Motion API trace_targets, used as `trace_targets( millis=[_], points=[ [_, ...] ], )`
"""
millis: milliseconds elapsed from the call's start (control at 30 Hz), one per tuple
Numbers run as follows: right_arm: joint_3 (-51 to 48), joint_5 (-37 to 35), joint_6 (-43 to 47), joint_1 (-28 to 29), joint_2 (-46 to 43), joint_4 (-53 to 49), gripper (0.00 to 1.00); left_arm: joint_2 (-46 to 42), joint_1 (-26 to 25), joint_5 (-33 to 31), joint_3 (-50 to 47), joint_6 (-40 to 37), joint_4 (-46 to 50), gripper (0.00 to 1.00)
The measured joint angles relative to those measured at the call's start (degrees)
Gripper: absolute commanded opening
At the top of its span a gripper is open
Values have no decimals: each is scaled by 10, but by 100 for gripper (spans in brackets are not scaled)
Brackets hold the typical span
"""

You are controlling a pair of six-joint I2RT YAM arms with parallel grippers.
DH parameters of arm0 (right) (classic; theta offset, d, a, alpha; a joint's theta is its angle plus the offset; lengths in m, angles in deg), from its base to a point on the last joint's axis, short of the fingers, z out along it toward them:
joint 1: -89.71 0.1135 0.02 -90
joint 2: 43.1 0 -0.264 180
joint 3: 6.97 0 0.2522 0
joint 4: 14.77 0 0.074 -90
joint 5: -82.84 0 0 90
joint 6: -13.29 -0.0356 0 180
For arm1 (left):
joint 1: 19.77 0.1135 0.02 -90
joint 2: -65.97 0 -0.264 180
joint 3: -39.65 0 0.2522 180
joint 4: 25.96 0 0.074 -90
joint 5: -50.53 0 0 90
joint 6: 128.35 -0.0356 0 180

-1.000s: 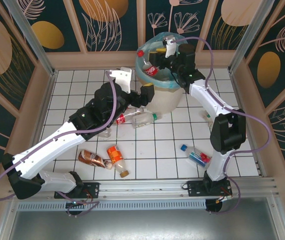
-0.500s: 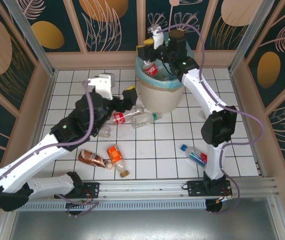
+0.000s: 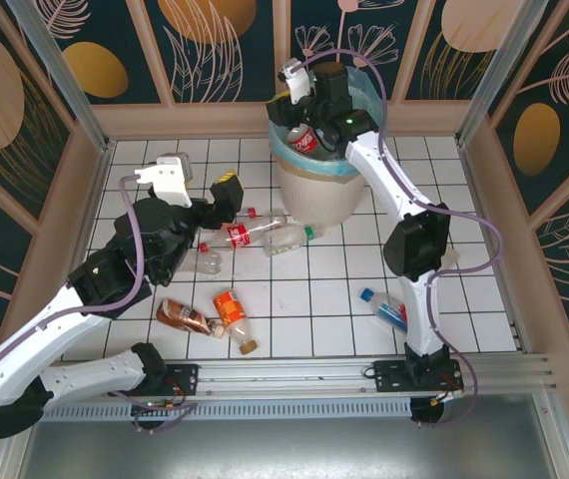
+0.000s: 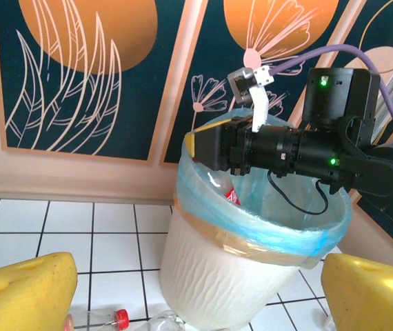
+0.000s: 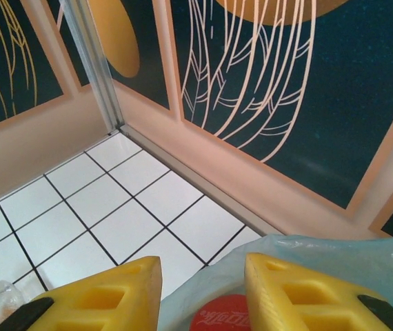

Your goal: Put the plastic bottles in the bin

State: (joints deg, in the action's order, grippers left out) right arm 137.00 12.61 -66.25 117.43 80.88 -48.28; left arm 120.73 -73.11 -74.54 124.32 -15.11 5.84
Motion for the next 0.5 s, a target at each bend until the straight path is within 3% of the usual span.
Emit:
trace_targets(
  millis=[500],
  points=[
    [-229,-17,-20,-28,-158,76,39,20,0,2,0,0,0,91]
  ],
)
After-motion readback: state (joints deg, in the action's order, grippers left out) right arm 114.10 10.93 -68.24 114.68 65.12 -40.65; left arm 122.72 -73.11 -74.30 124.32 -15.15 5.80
